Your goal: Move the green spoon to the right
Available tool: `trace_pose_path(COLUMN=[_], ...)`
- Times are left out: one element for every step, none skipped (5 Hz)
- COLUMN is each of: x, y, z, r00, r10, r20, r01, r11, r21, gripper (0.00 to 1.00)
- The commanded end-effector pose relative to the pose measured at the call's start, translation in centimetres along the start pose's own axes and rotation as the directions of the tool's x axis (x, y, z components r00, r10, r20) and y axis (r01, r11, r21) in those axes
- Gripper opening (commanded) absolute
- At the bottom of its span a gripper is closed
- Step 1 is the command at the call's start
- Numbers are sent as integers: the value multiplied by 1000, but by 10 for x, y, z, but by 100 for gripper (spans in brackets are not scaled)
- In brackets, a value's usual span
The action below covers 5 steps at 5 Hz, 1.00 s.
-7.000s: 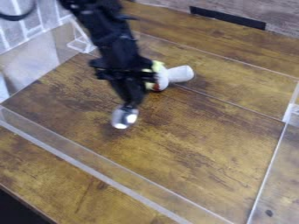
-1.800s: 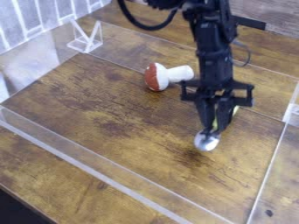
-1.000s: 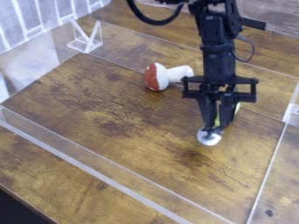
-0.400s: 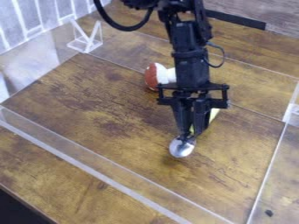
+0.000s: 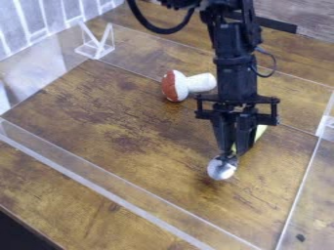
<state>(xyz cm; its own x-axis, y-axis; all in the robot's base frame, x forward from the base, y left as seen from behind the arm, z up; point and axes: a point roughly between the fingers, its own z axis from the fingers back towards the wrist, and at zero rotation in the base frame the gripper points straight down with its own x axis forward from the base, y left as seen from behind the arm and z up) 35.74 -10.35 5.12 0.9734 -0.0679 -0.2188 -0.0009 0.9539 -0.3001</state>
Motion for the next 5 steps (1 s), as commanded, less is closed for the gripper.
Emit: trace_pose_path(x=[1, 2, 1, -7, -15], y=[13, 14, 10, 6, 3], z=[13, 17, 22, 35, 48], r00=[998, 1000, 1000, 1000, 1000], r10=[34, 17, -2, -5, -7], r20=[46, 24, -1, -2, -1], r01=[-33, -17, 2, 5, 7], r11=[999, 1000, 1000, 1000, 1000], r21=[-10, -3, -3, -4, -5], gripper=[0, 0, 0, 0, 0])
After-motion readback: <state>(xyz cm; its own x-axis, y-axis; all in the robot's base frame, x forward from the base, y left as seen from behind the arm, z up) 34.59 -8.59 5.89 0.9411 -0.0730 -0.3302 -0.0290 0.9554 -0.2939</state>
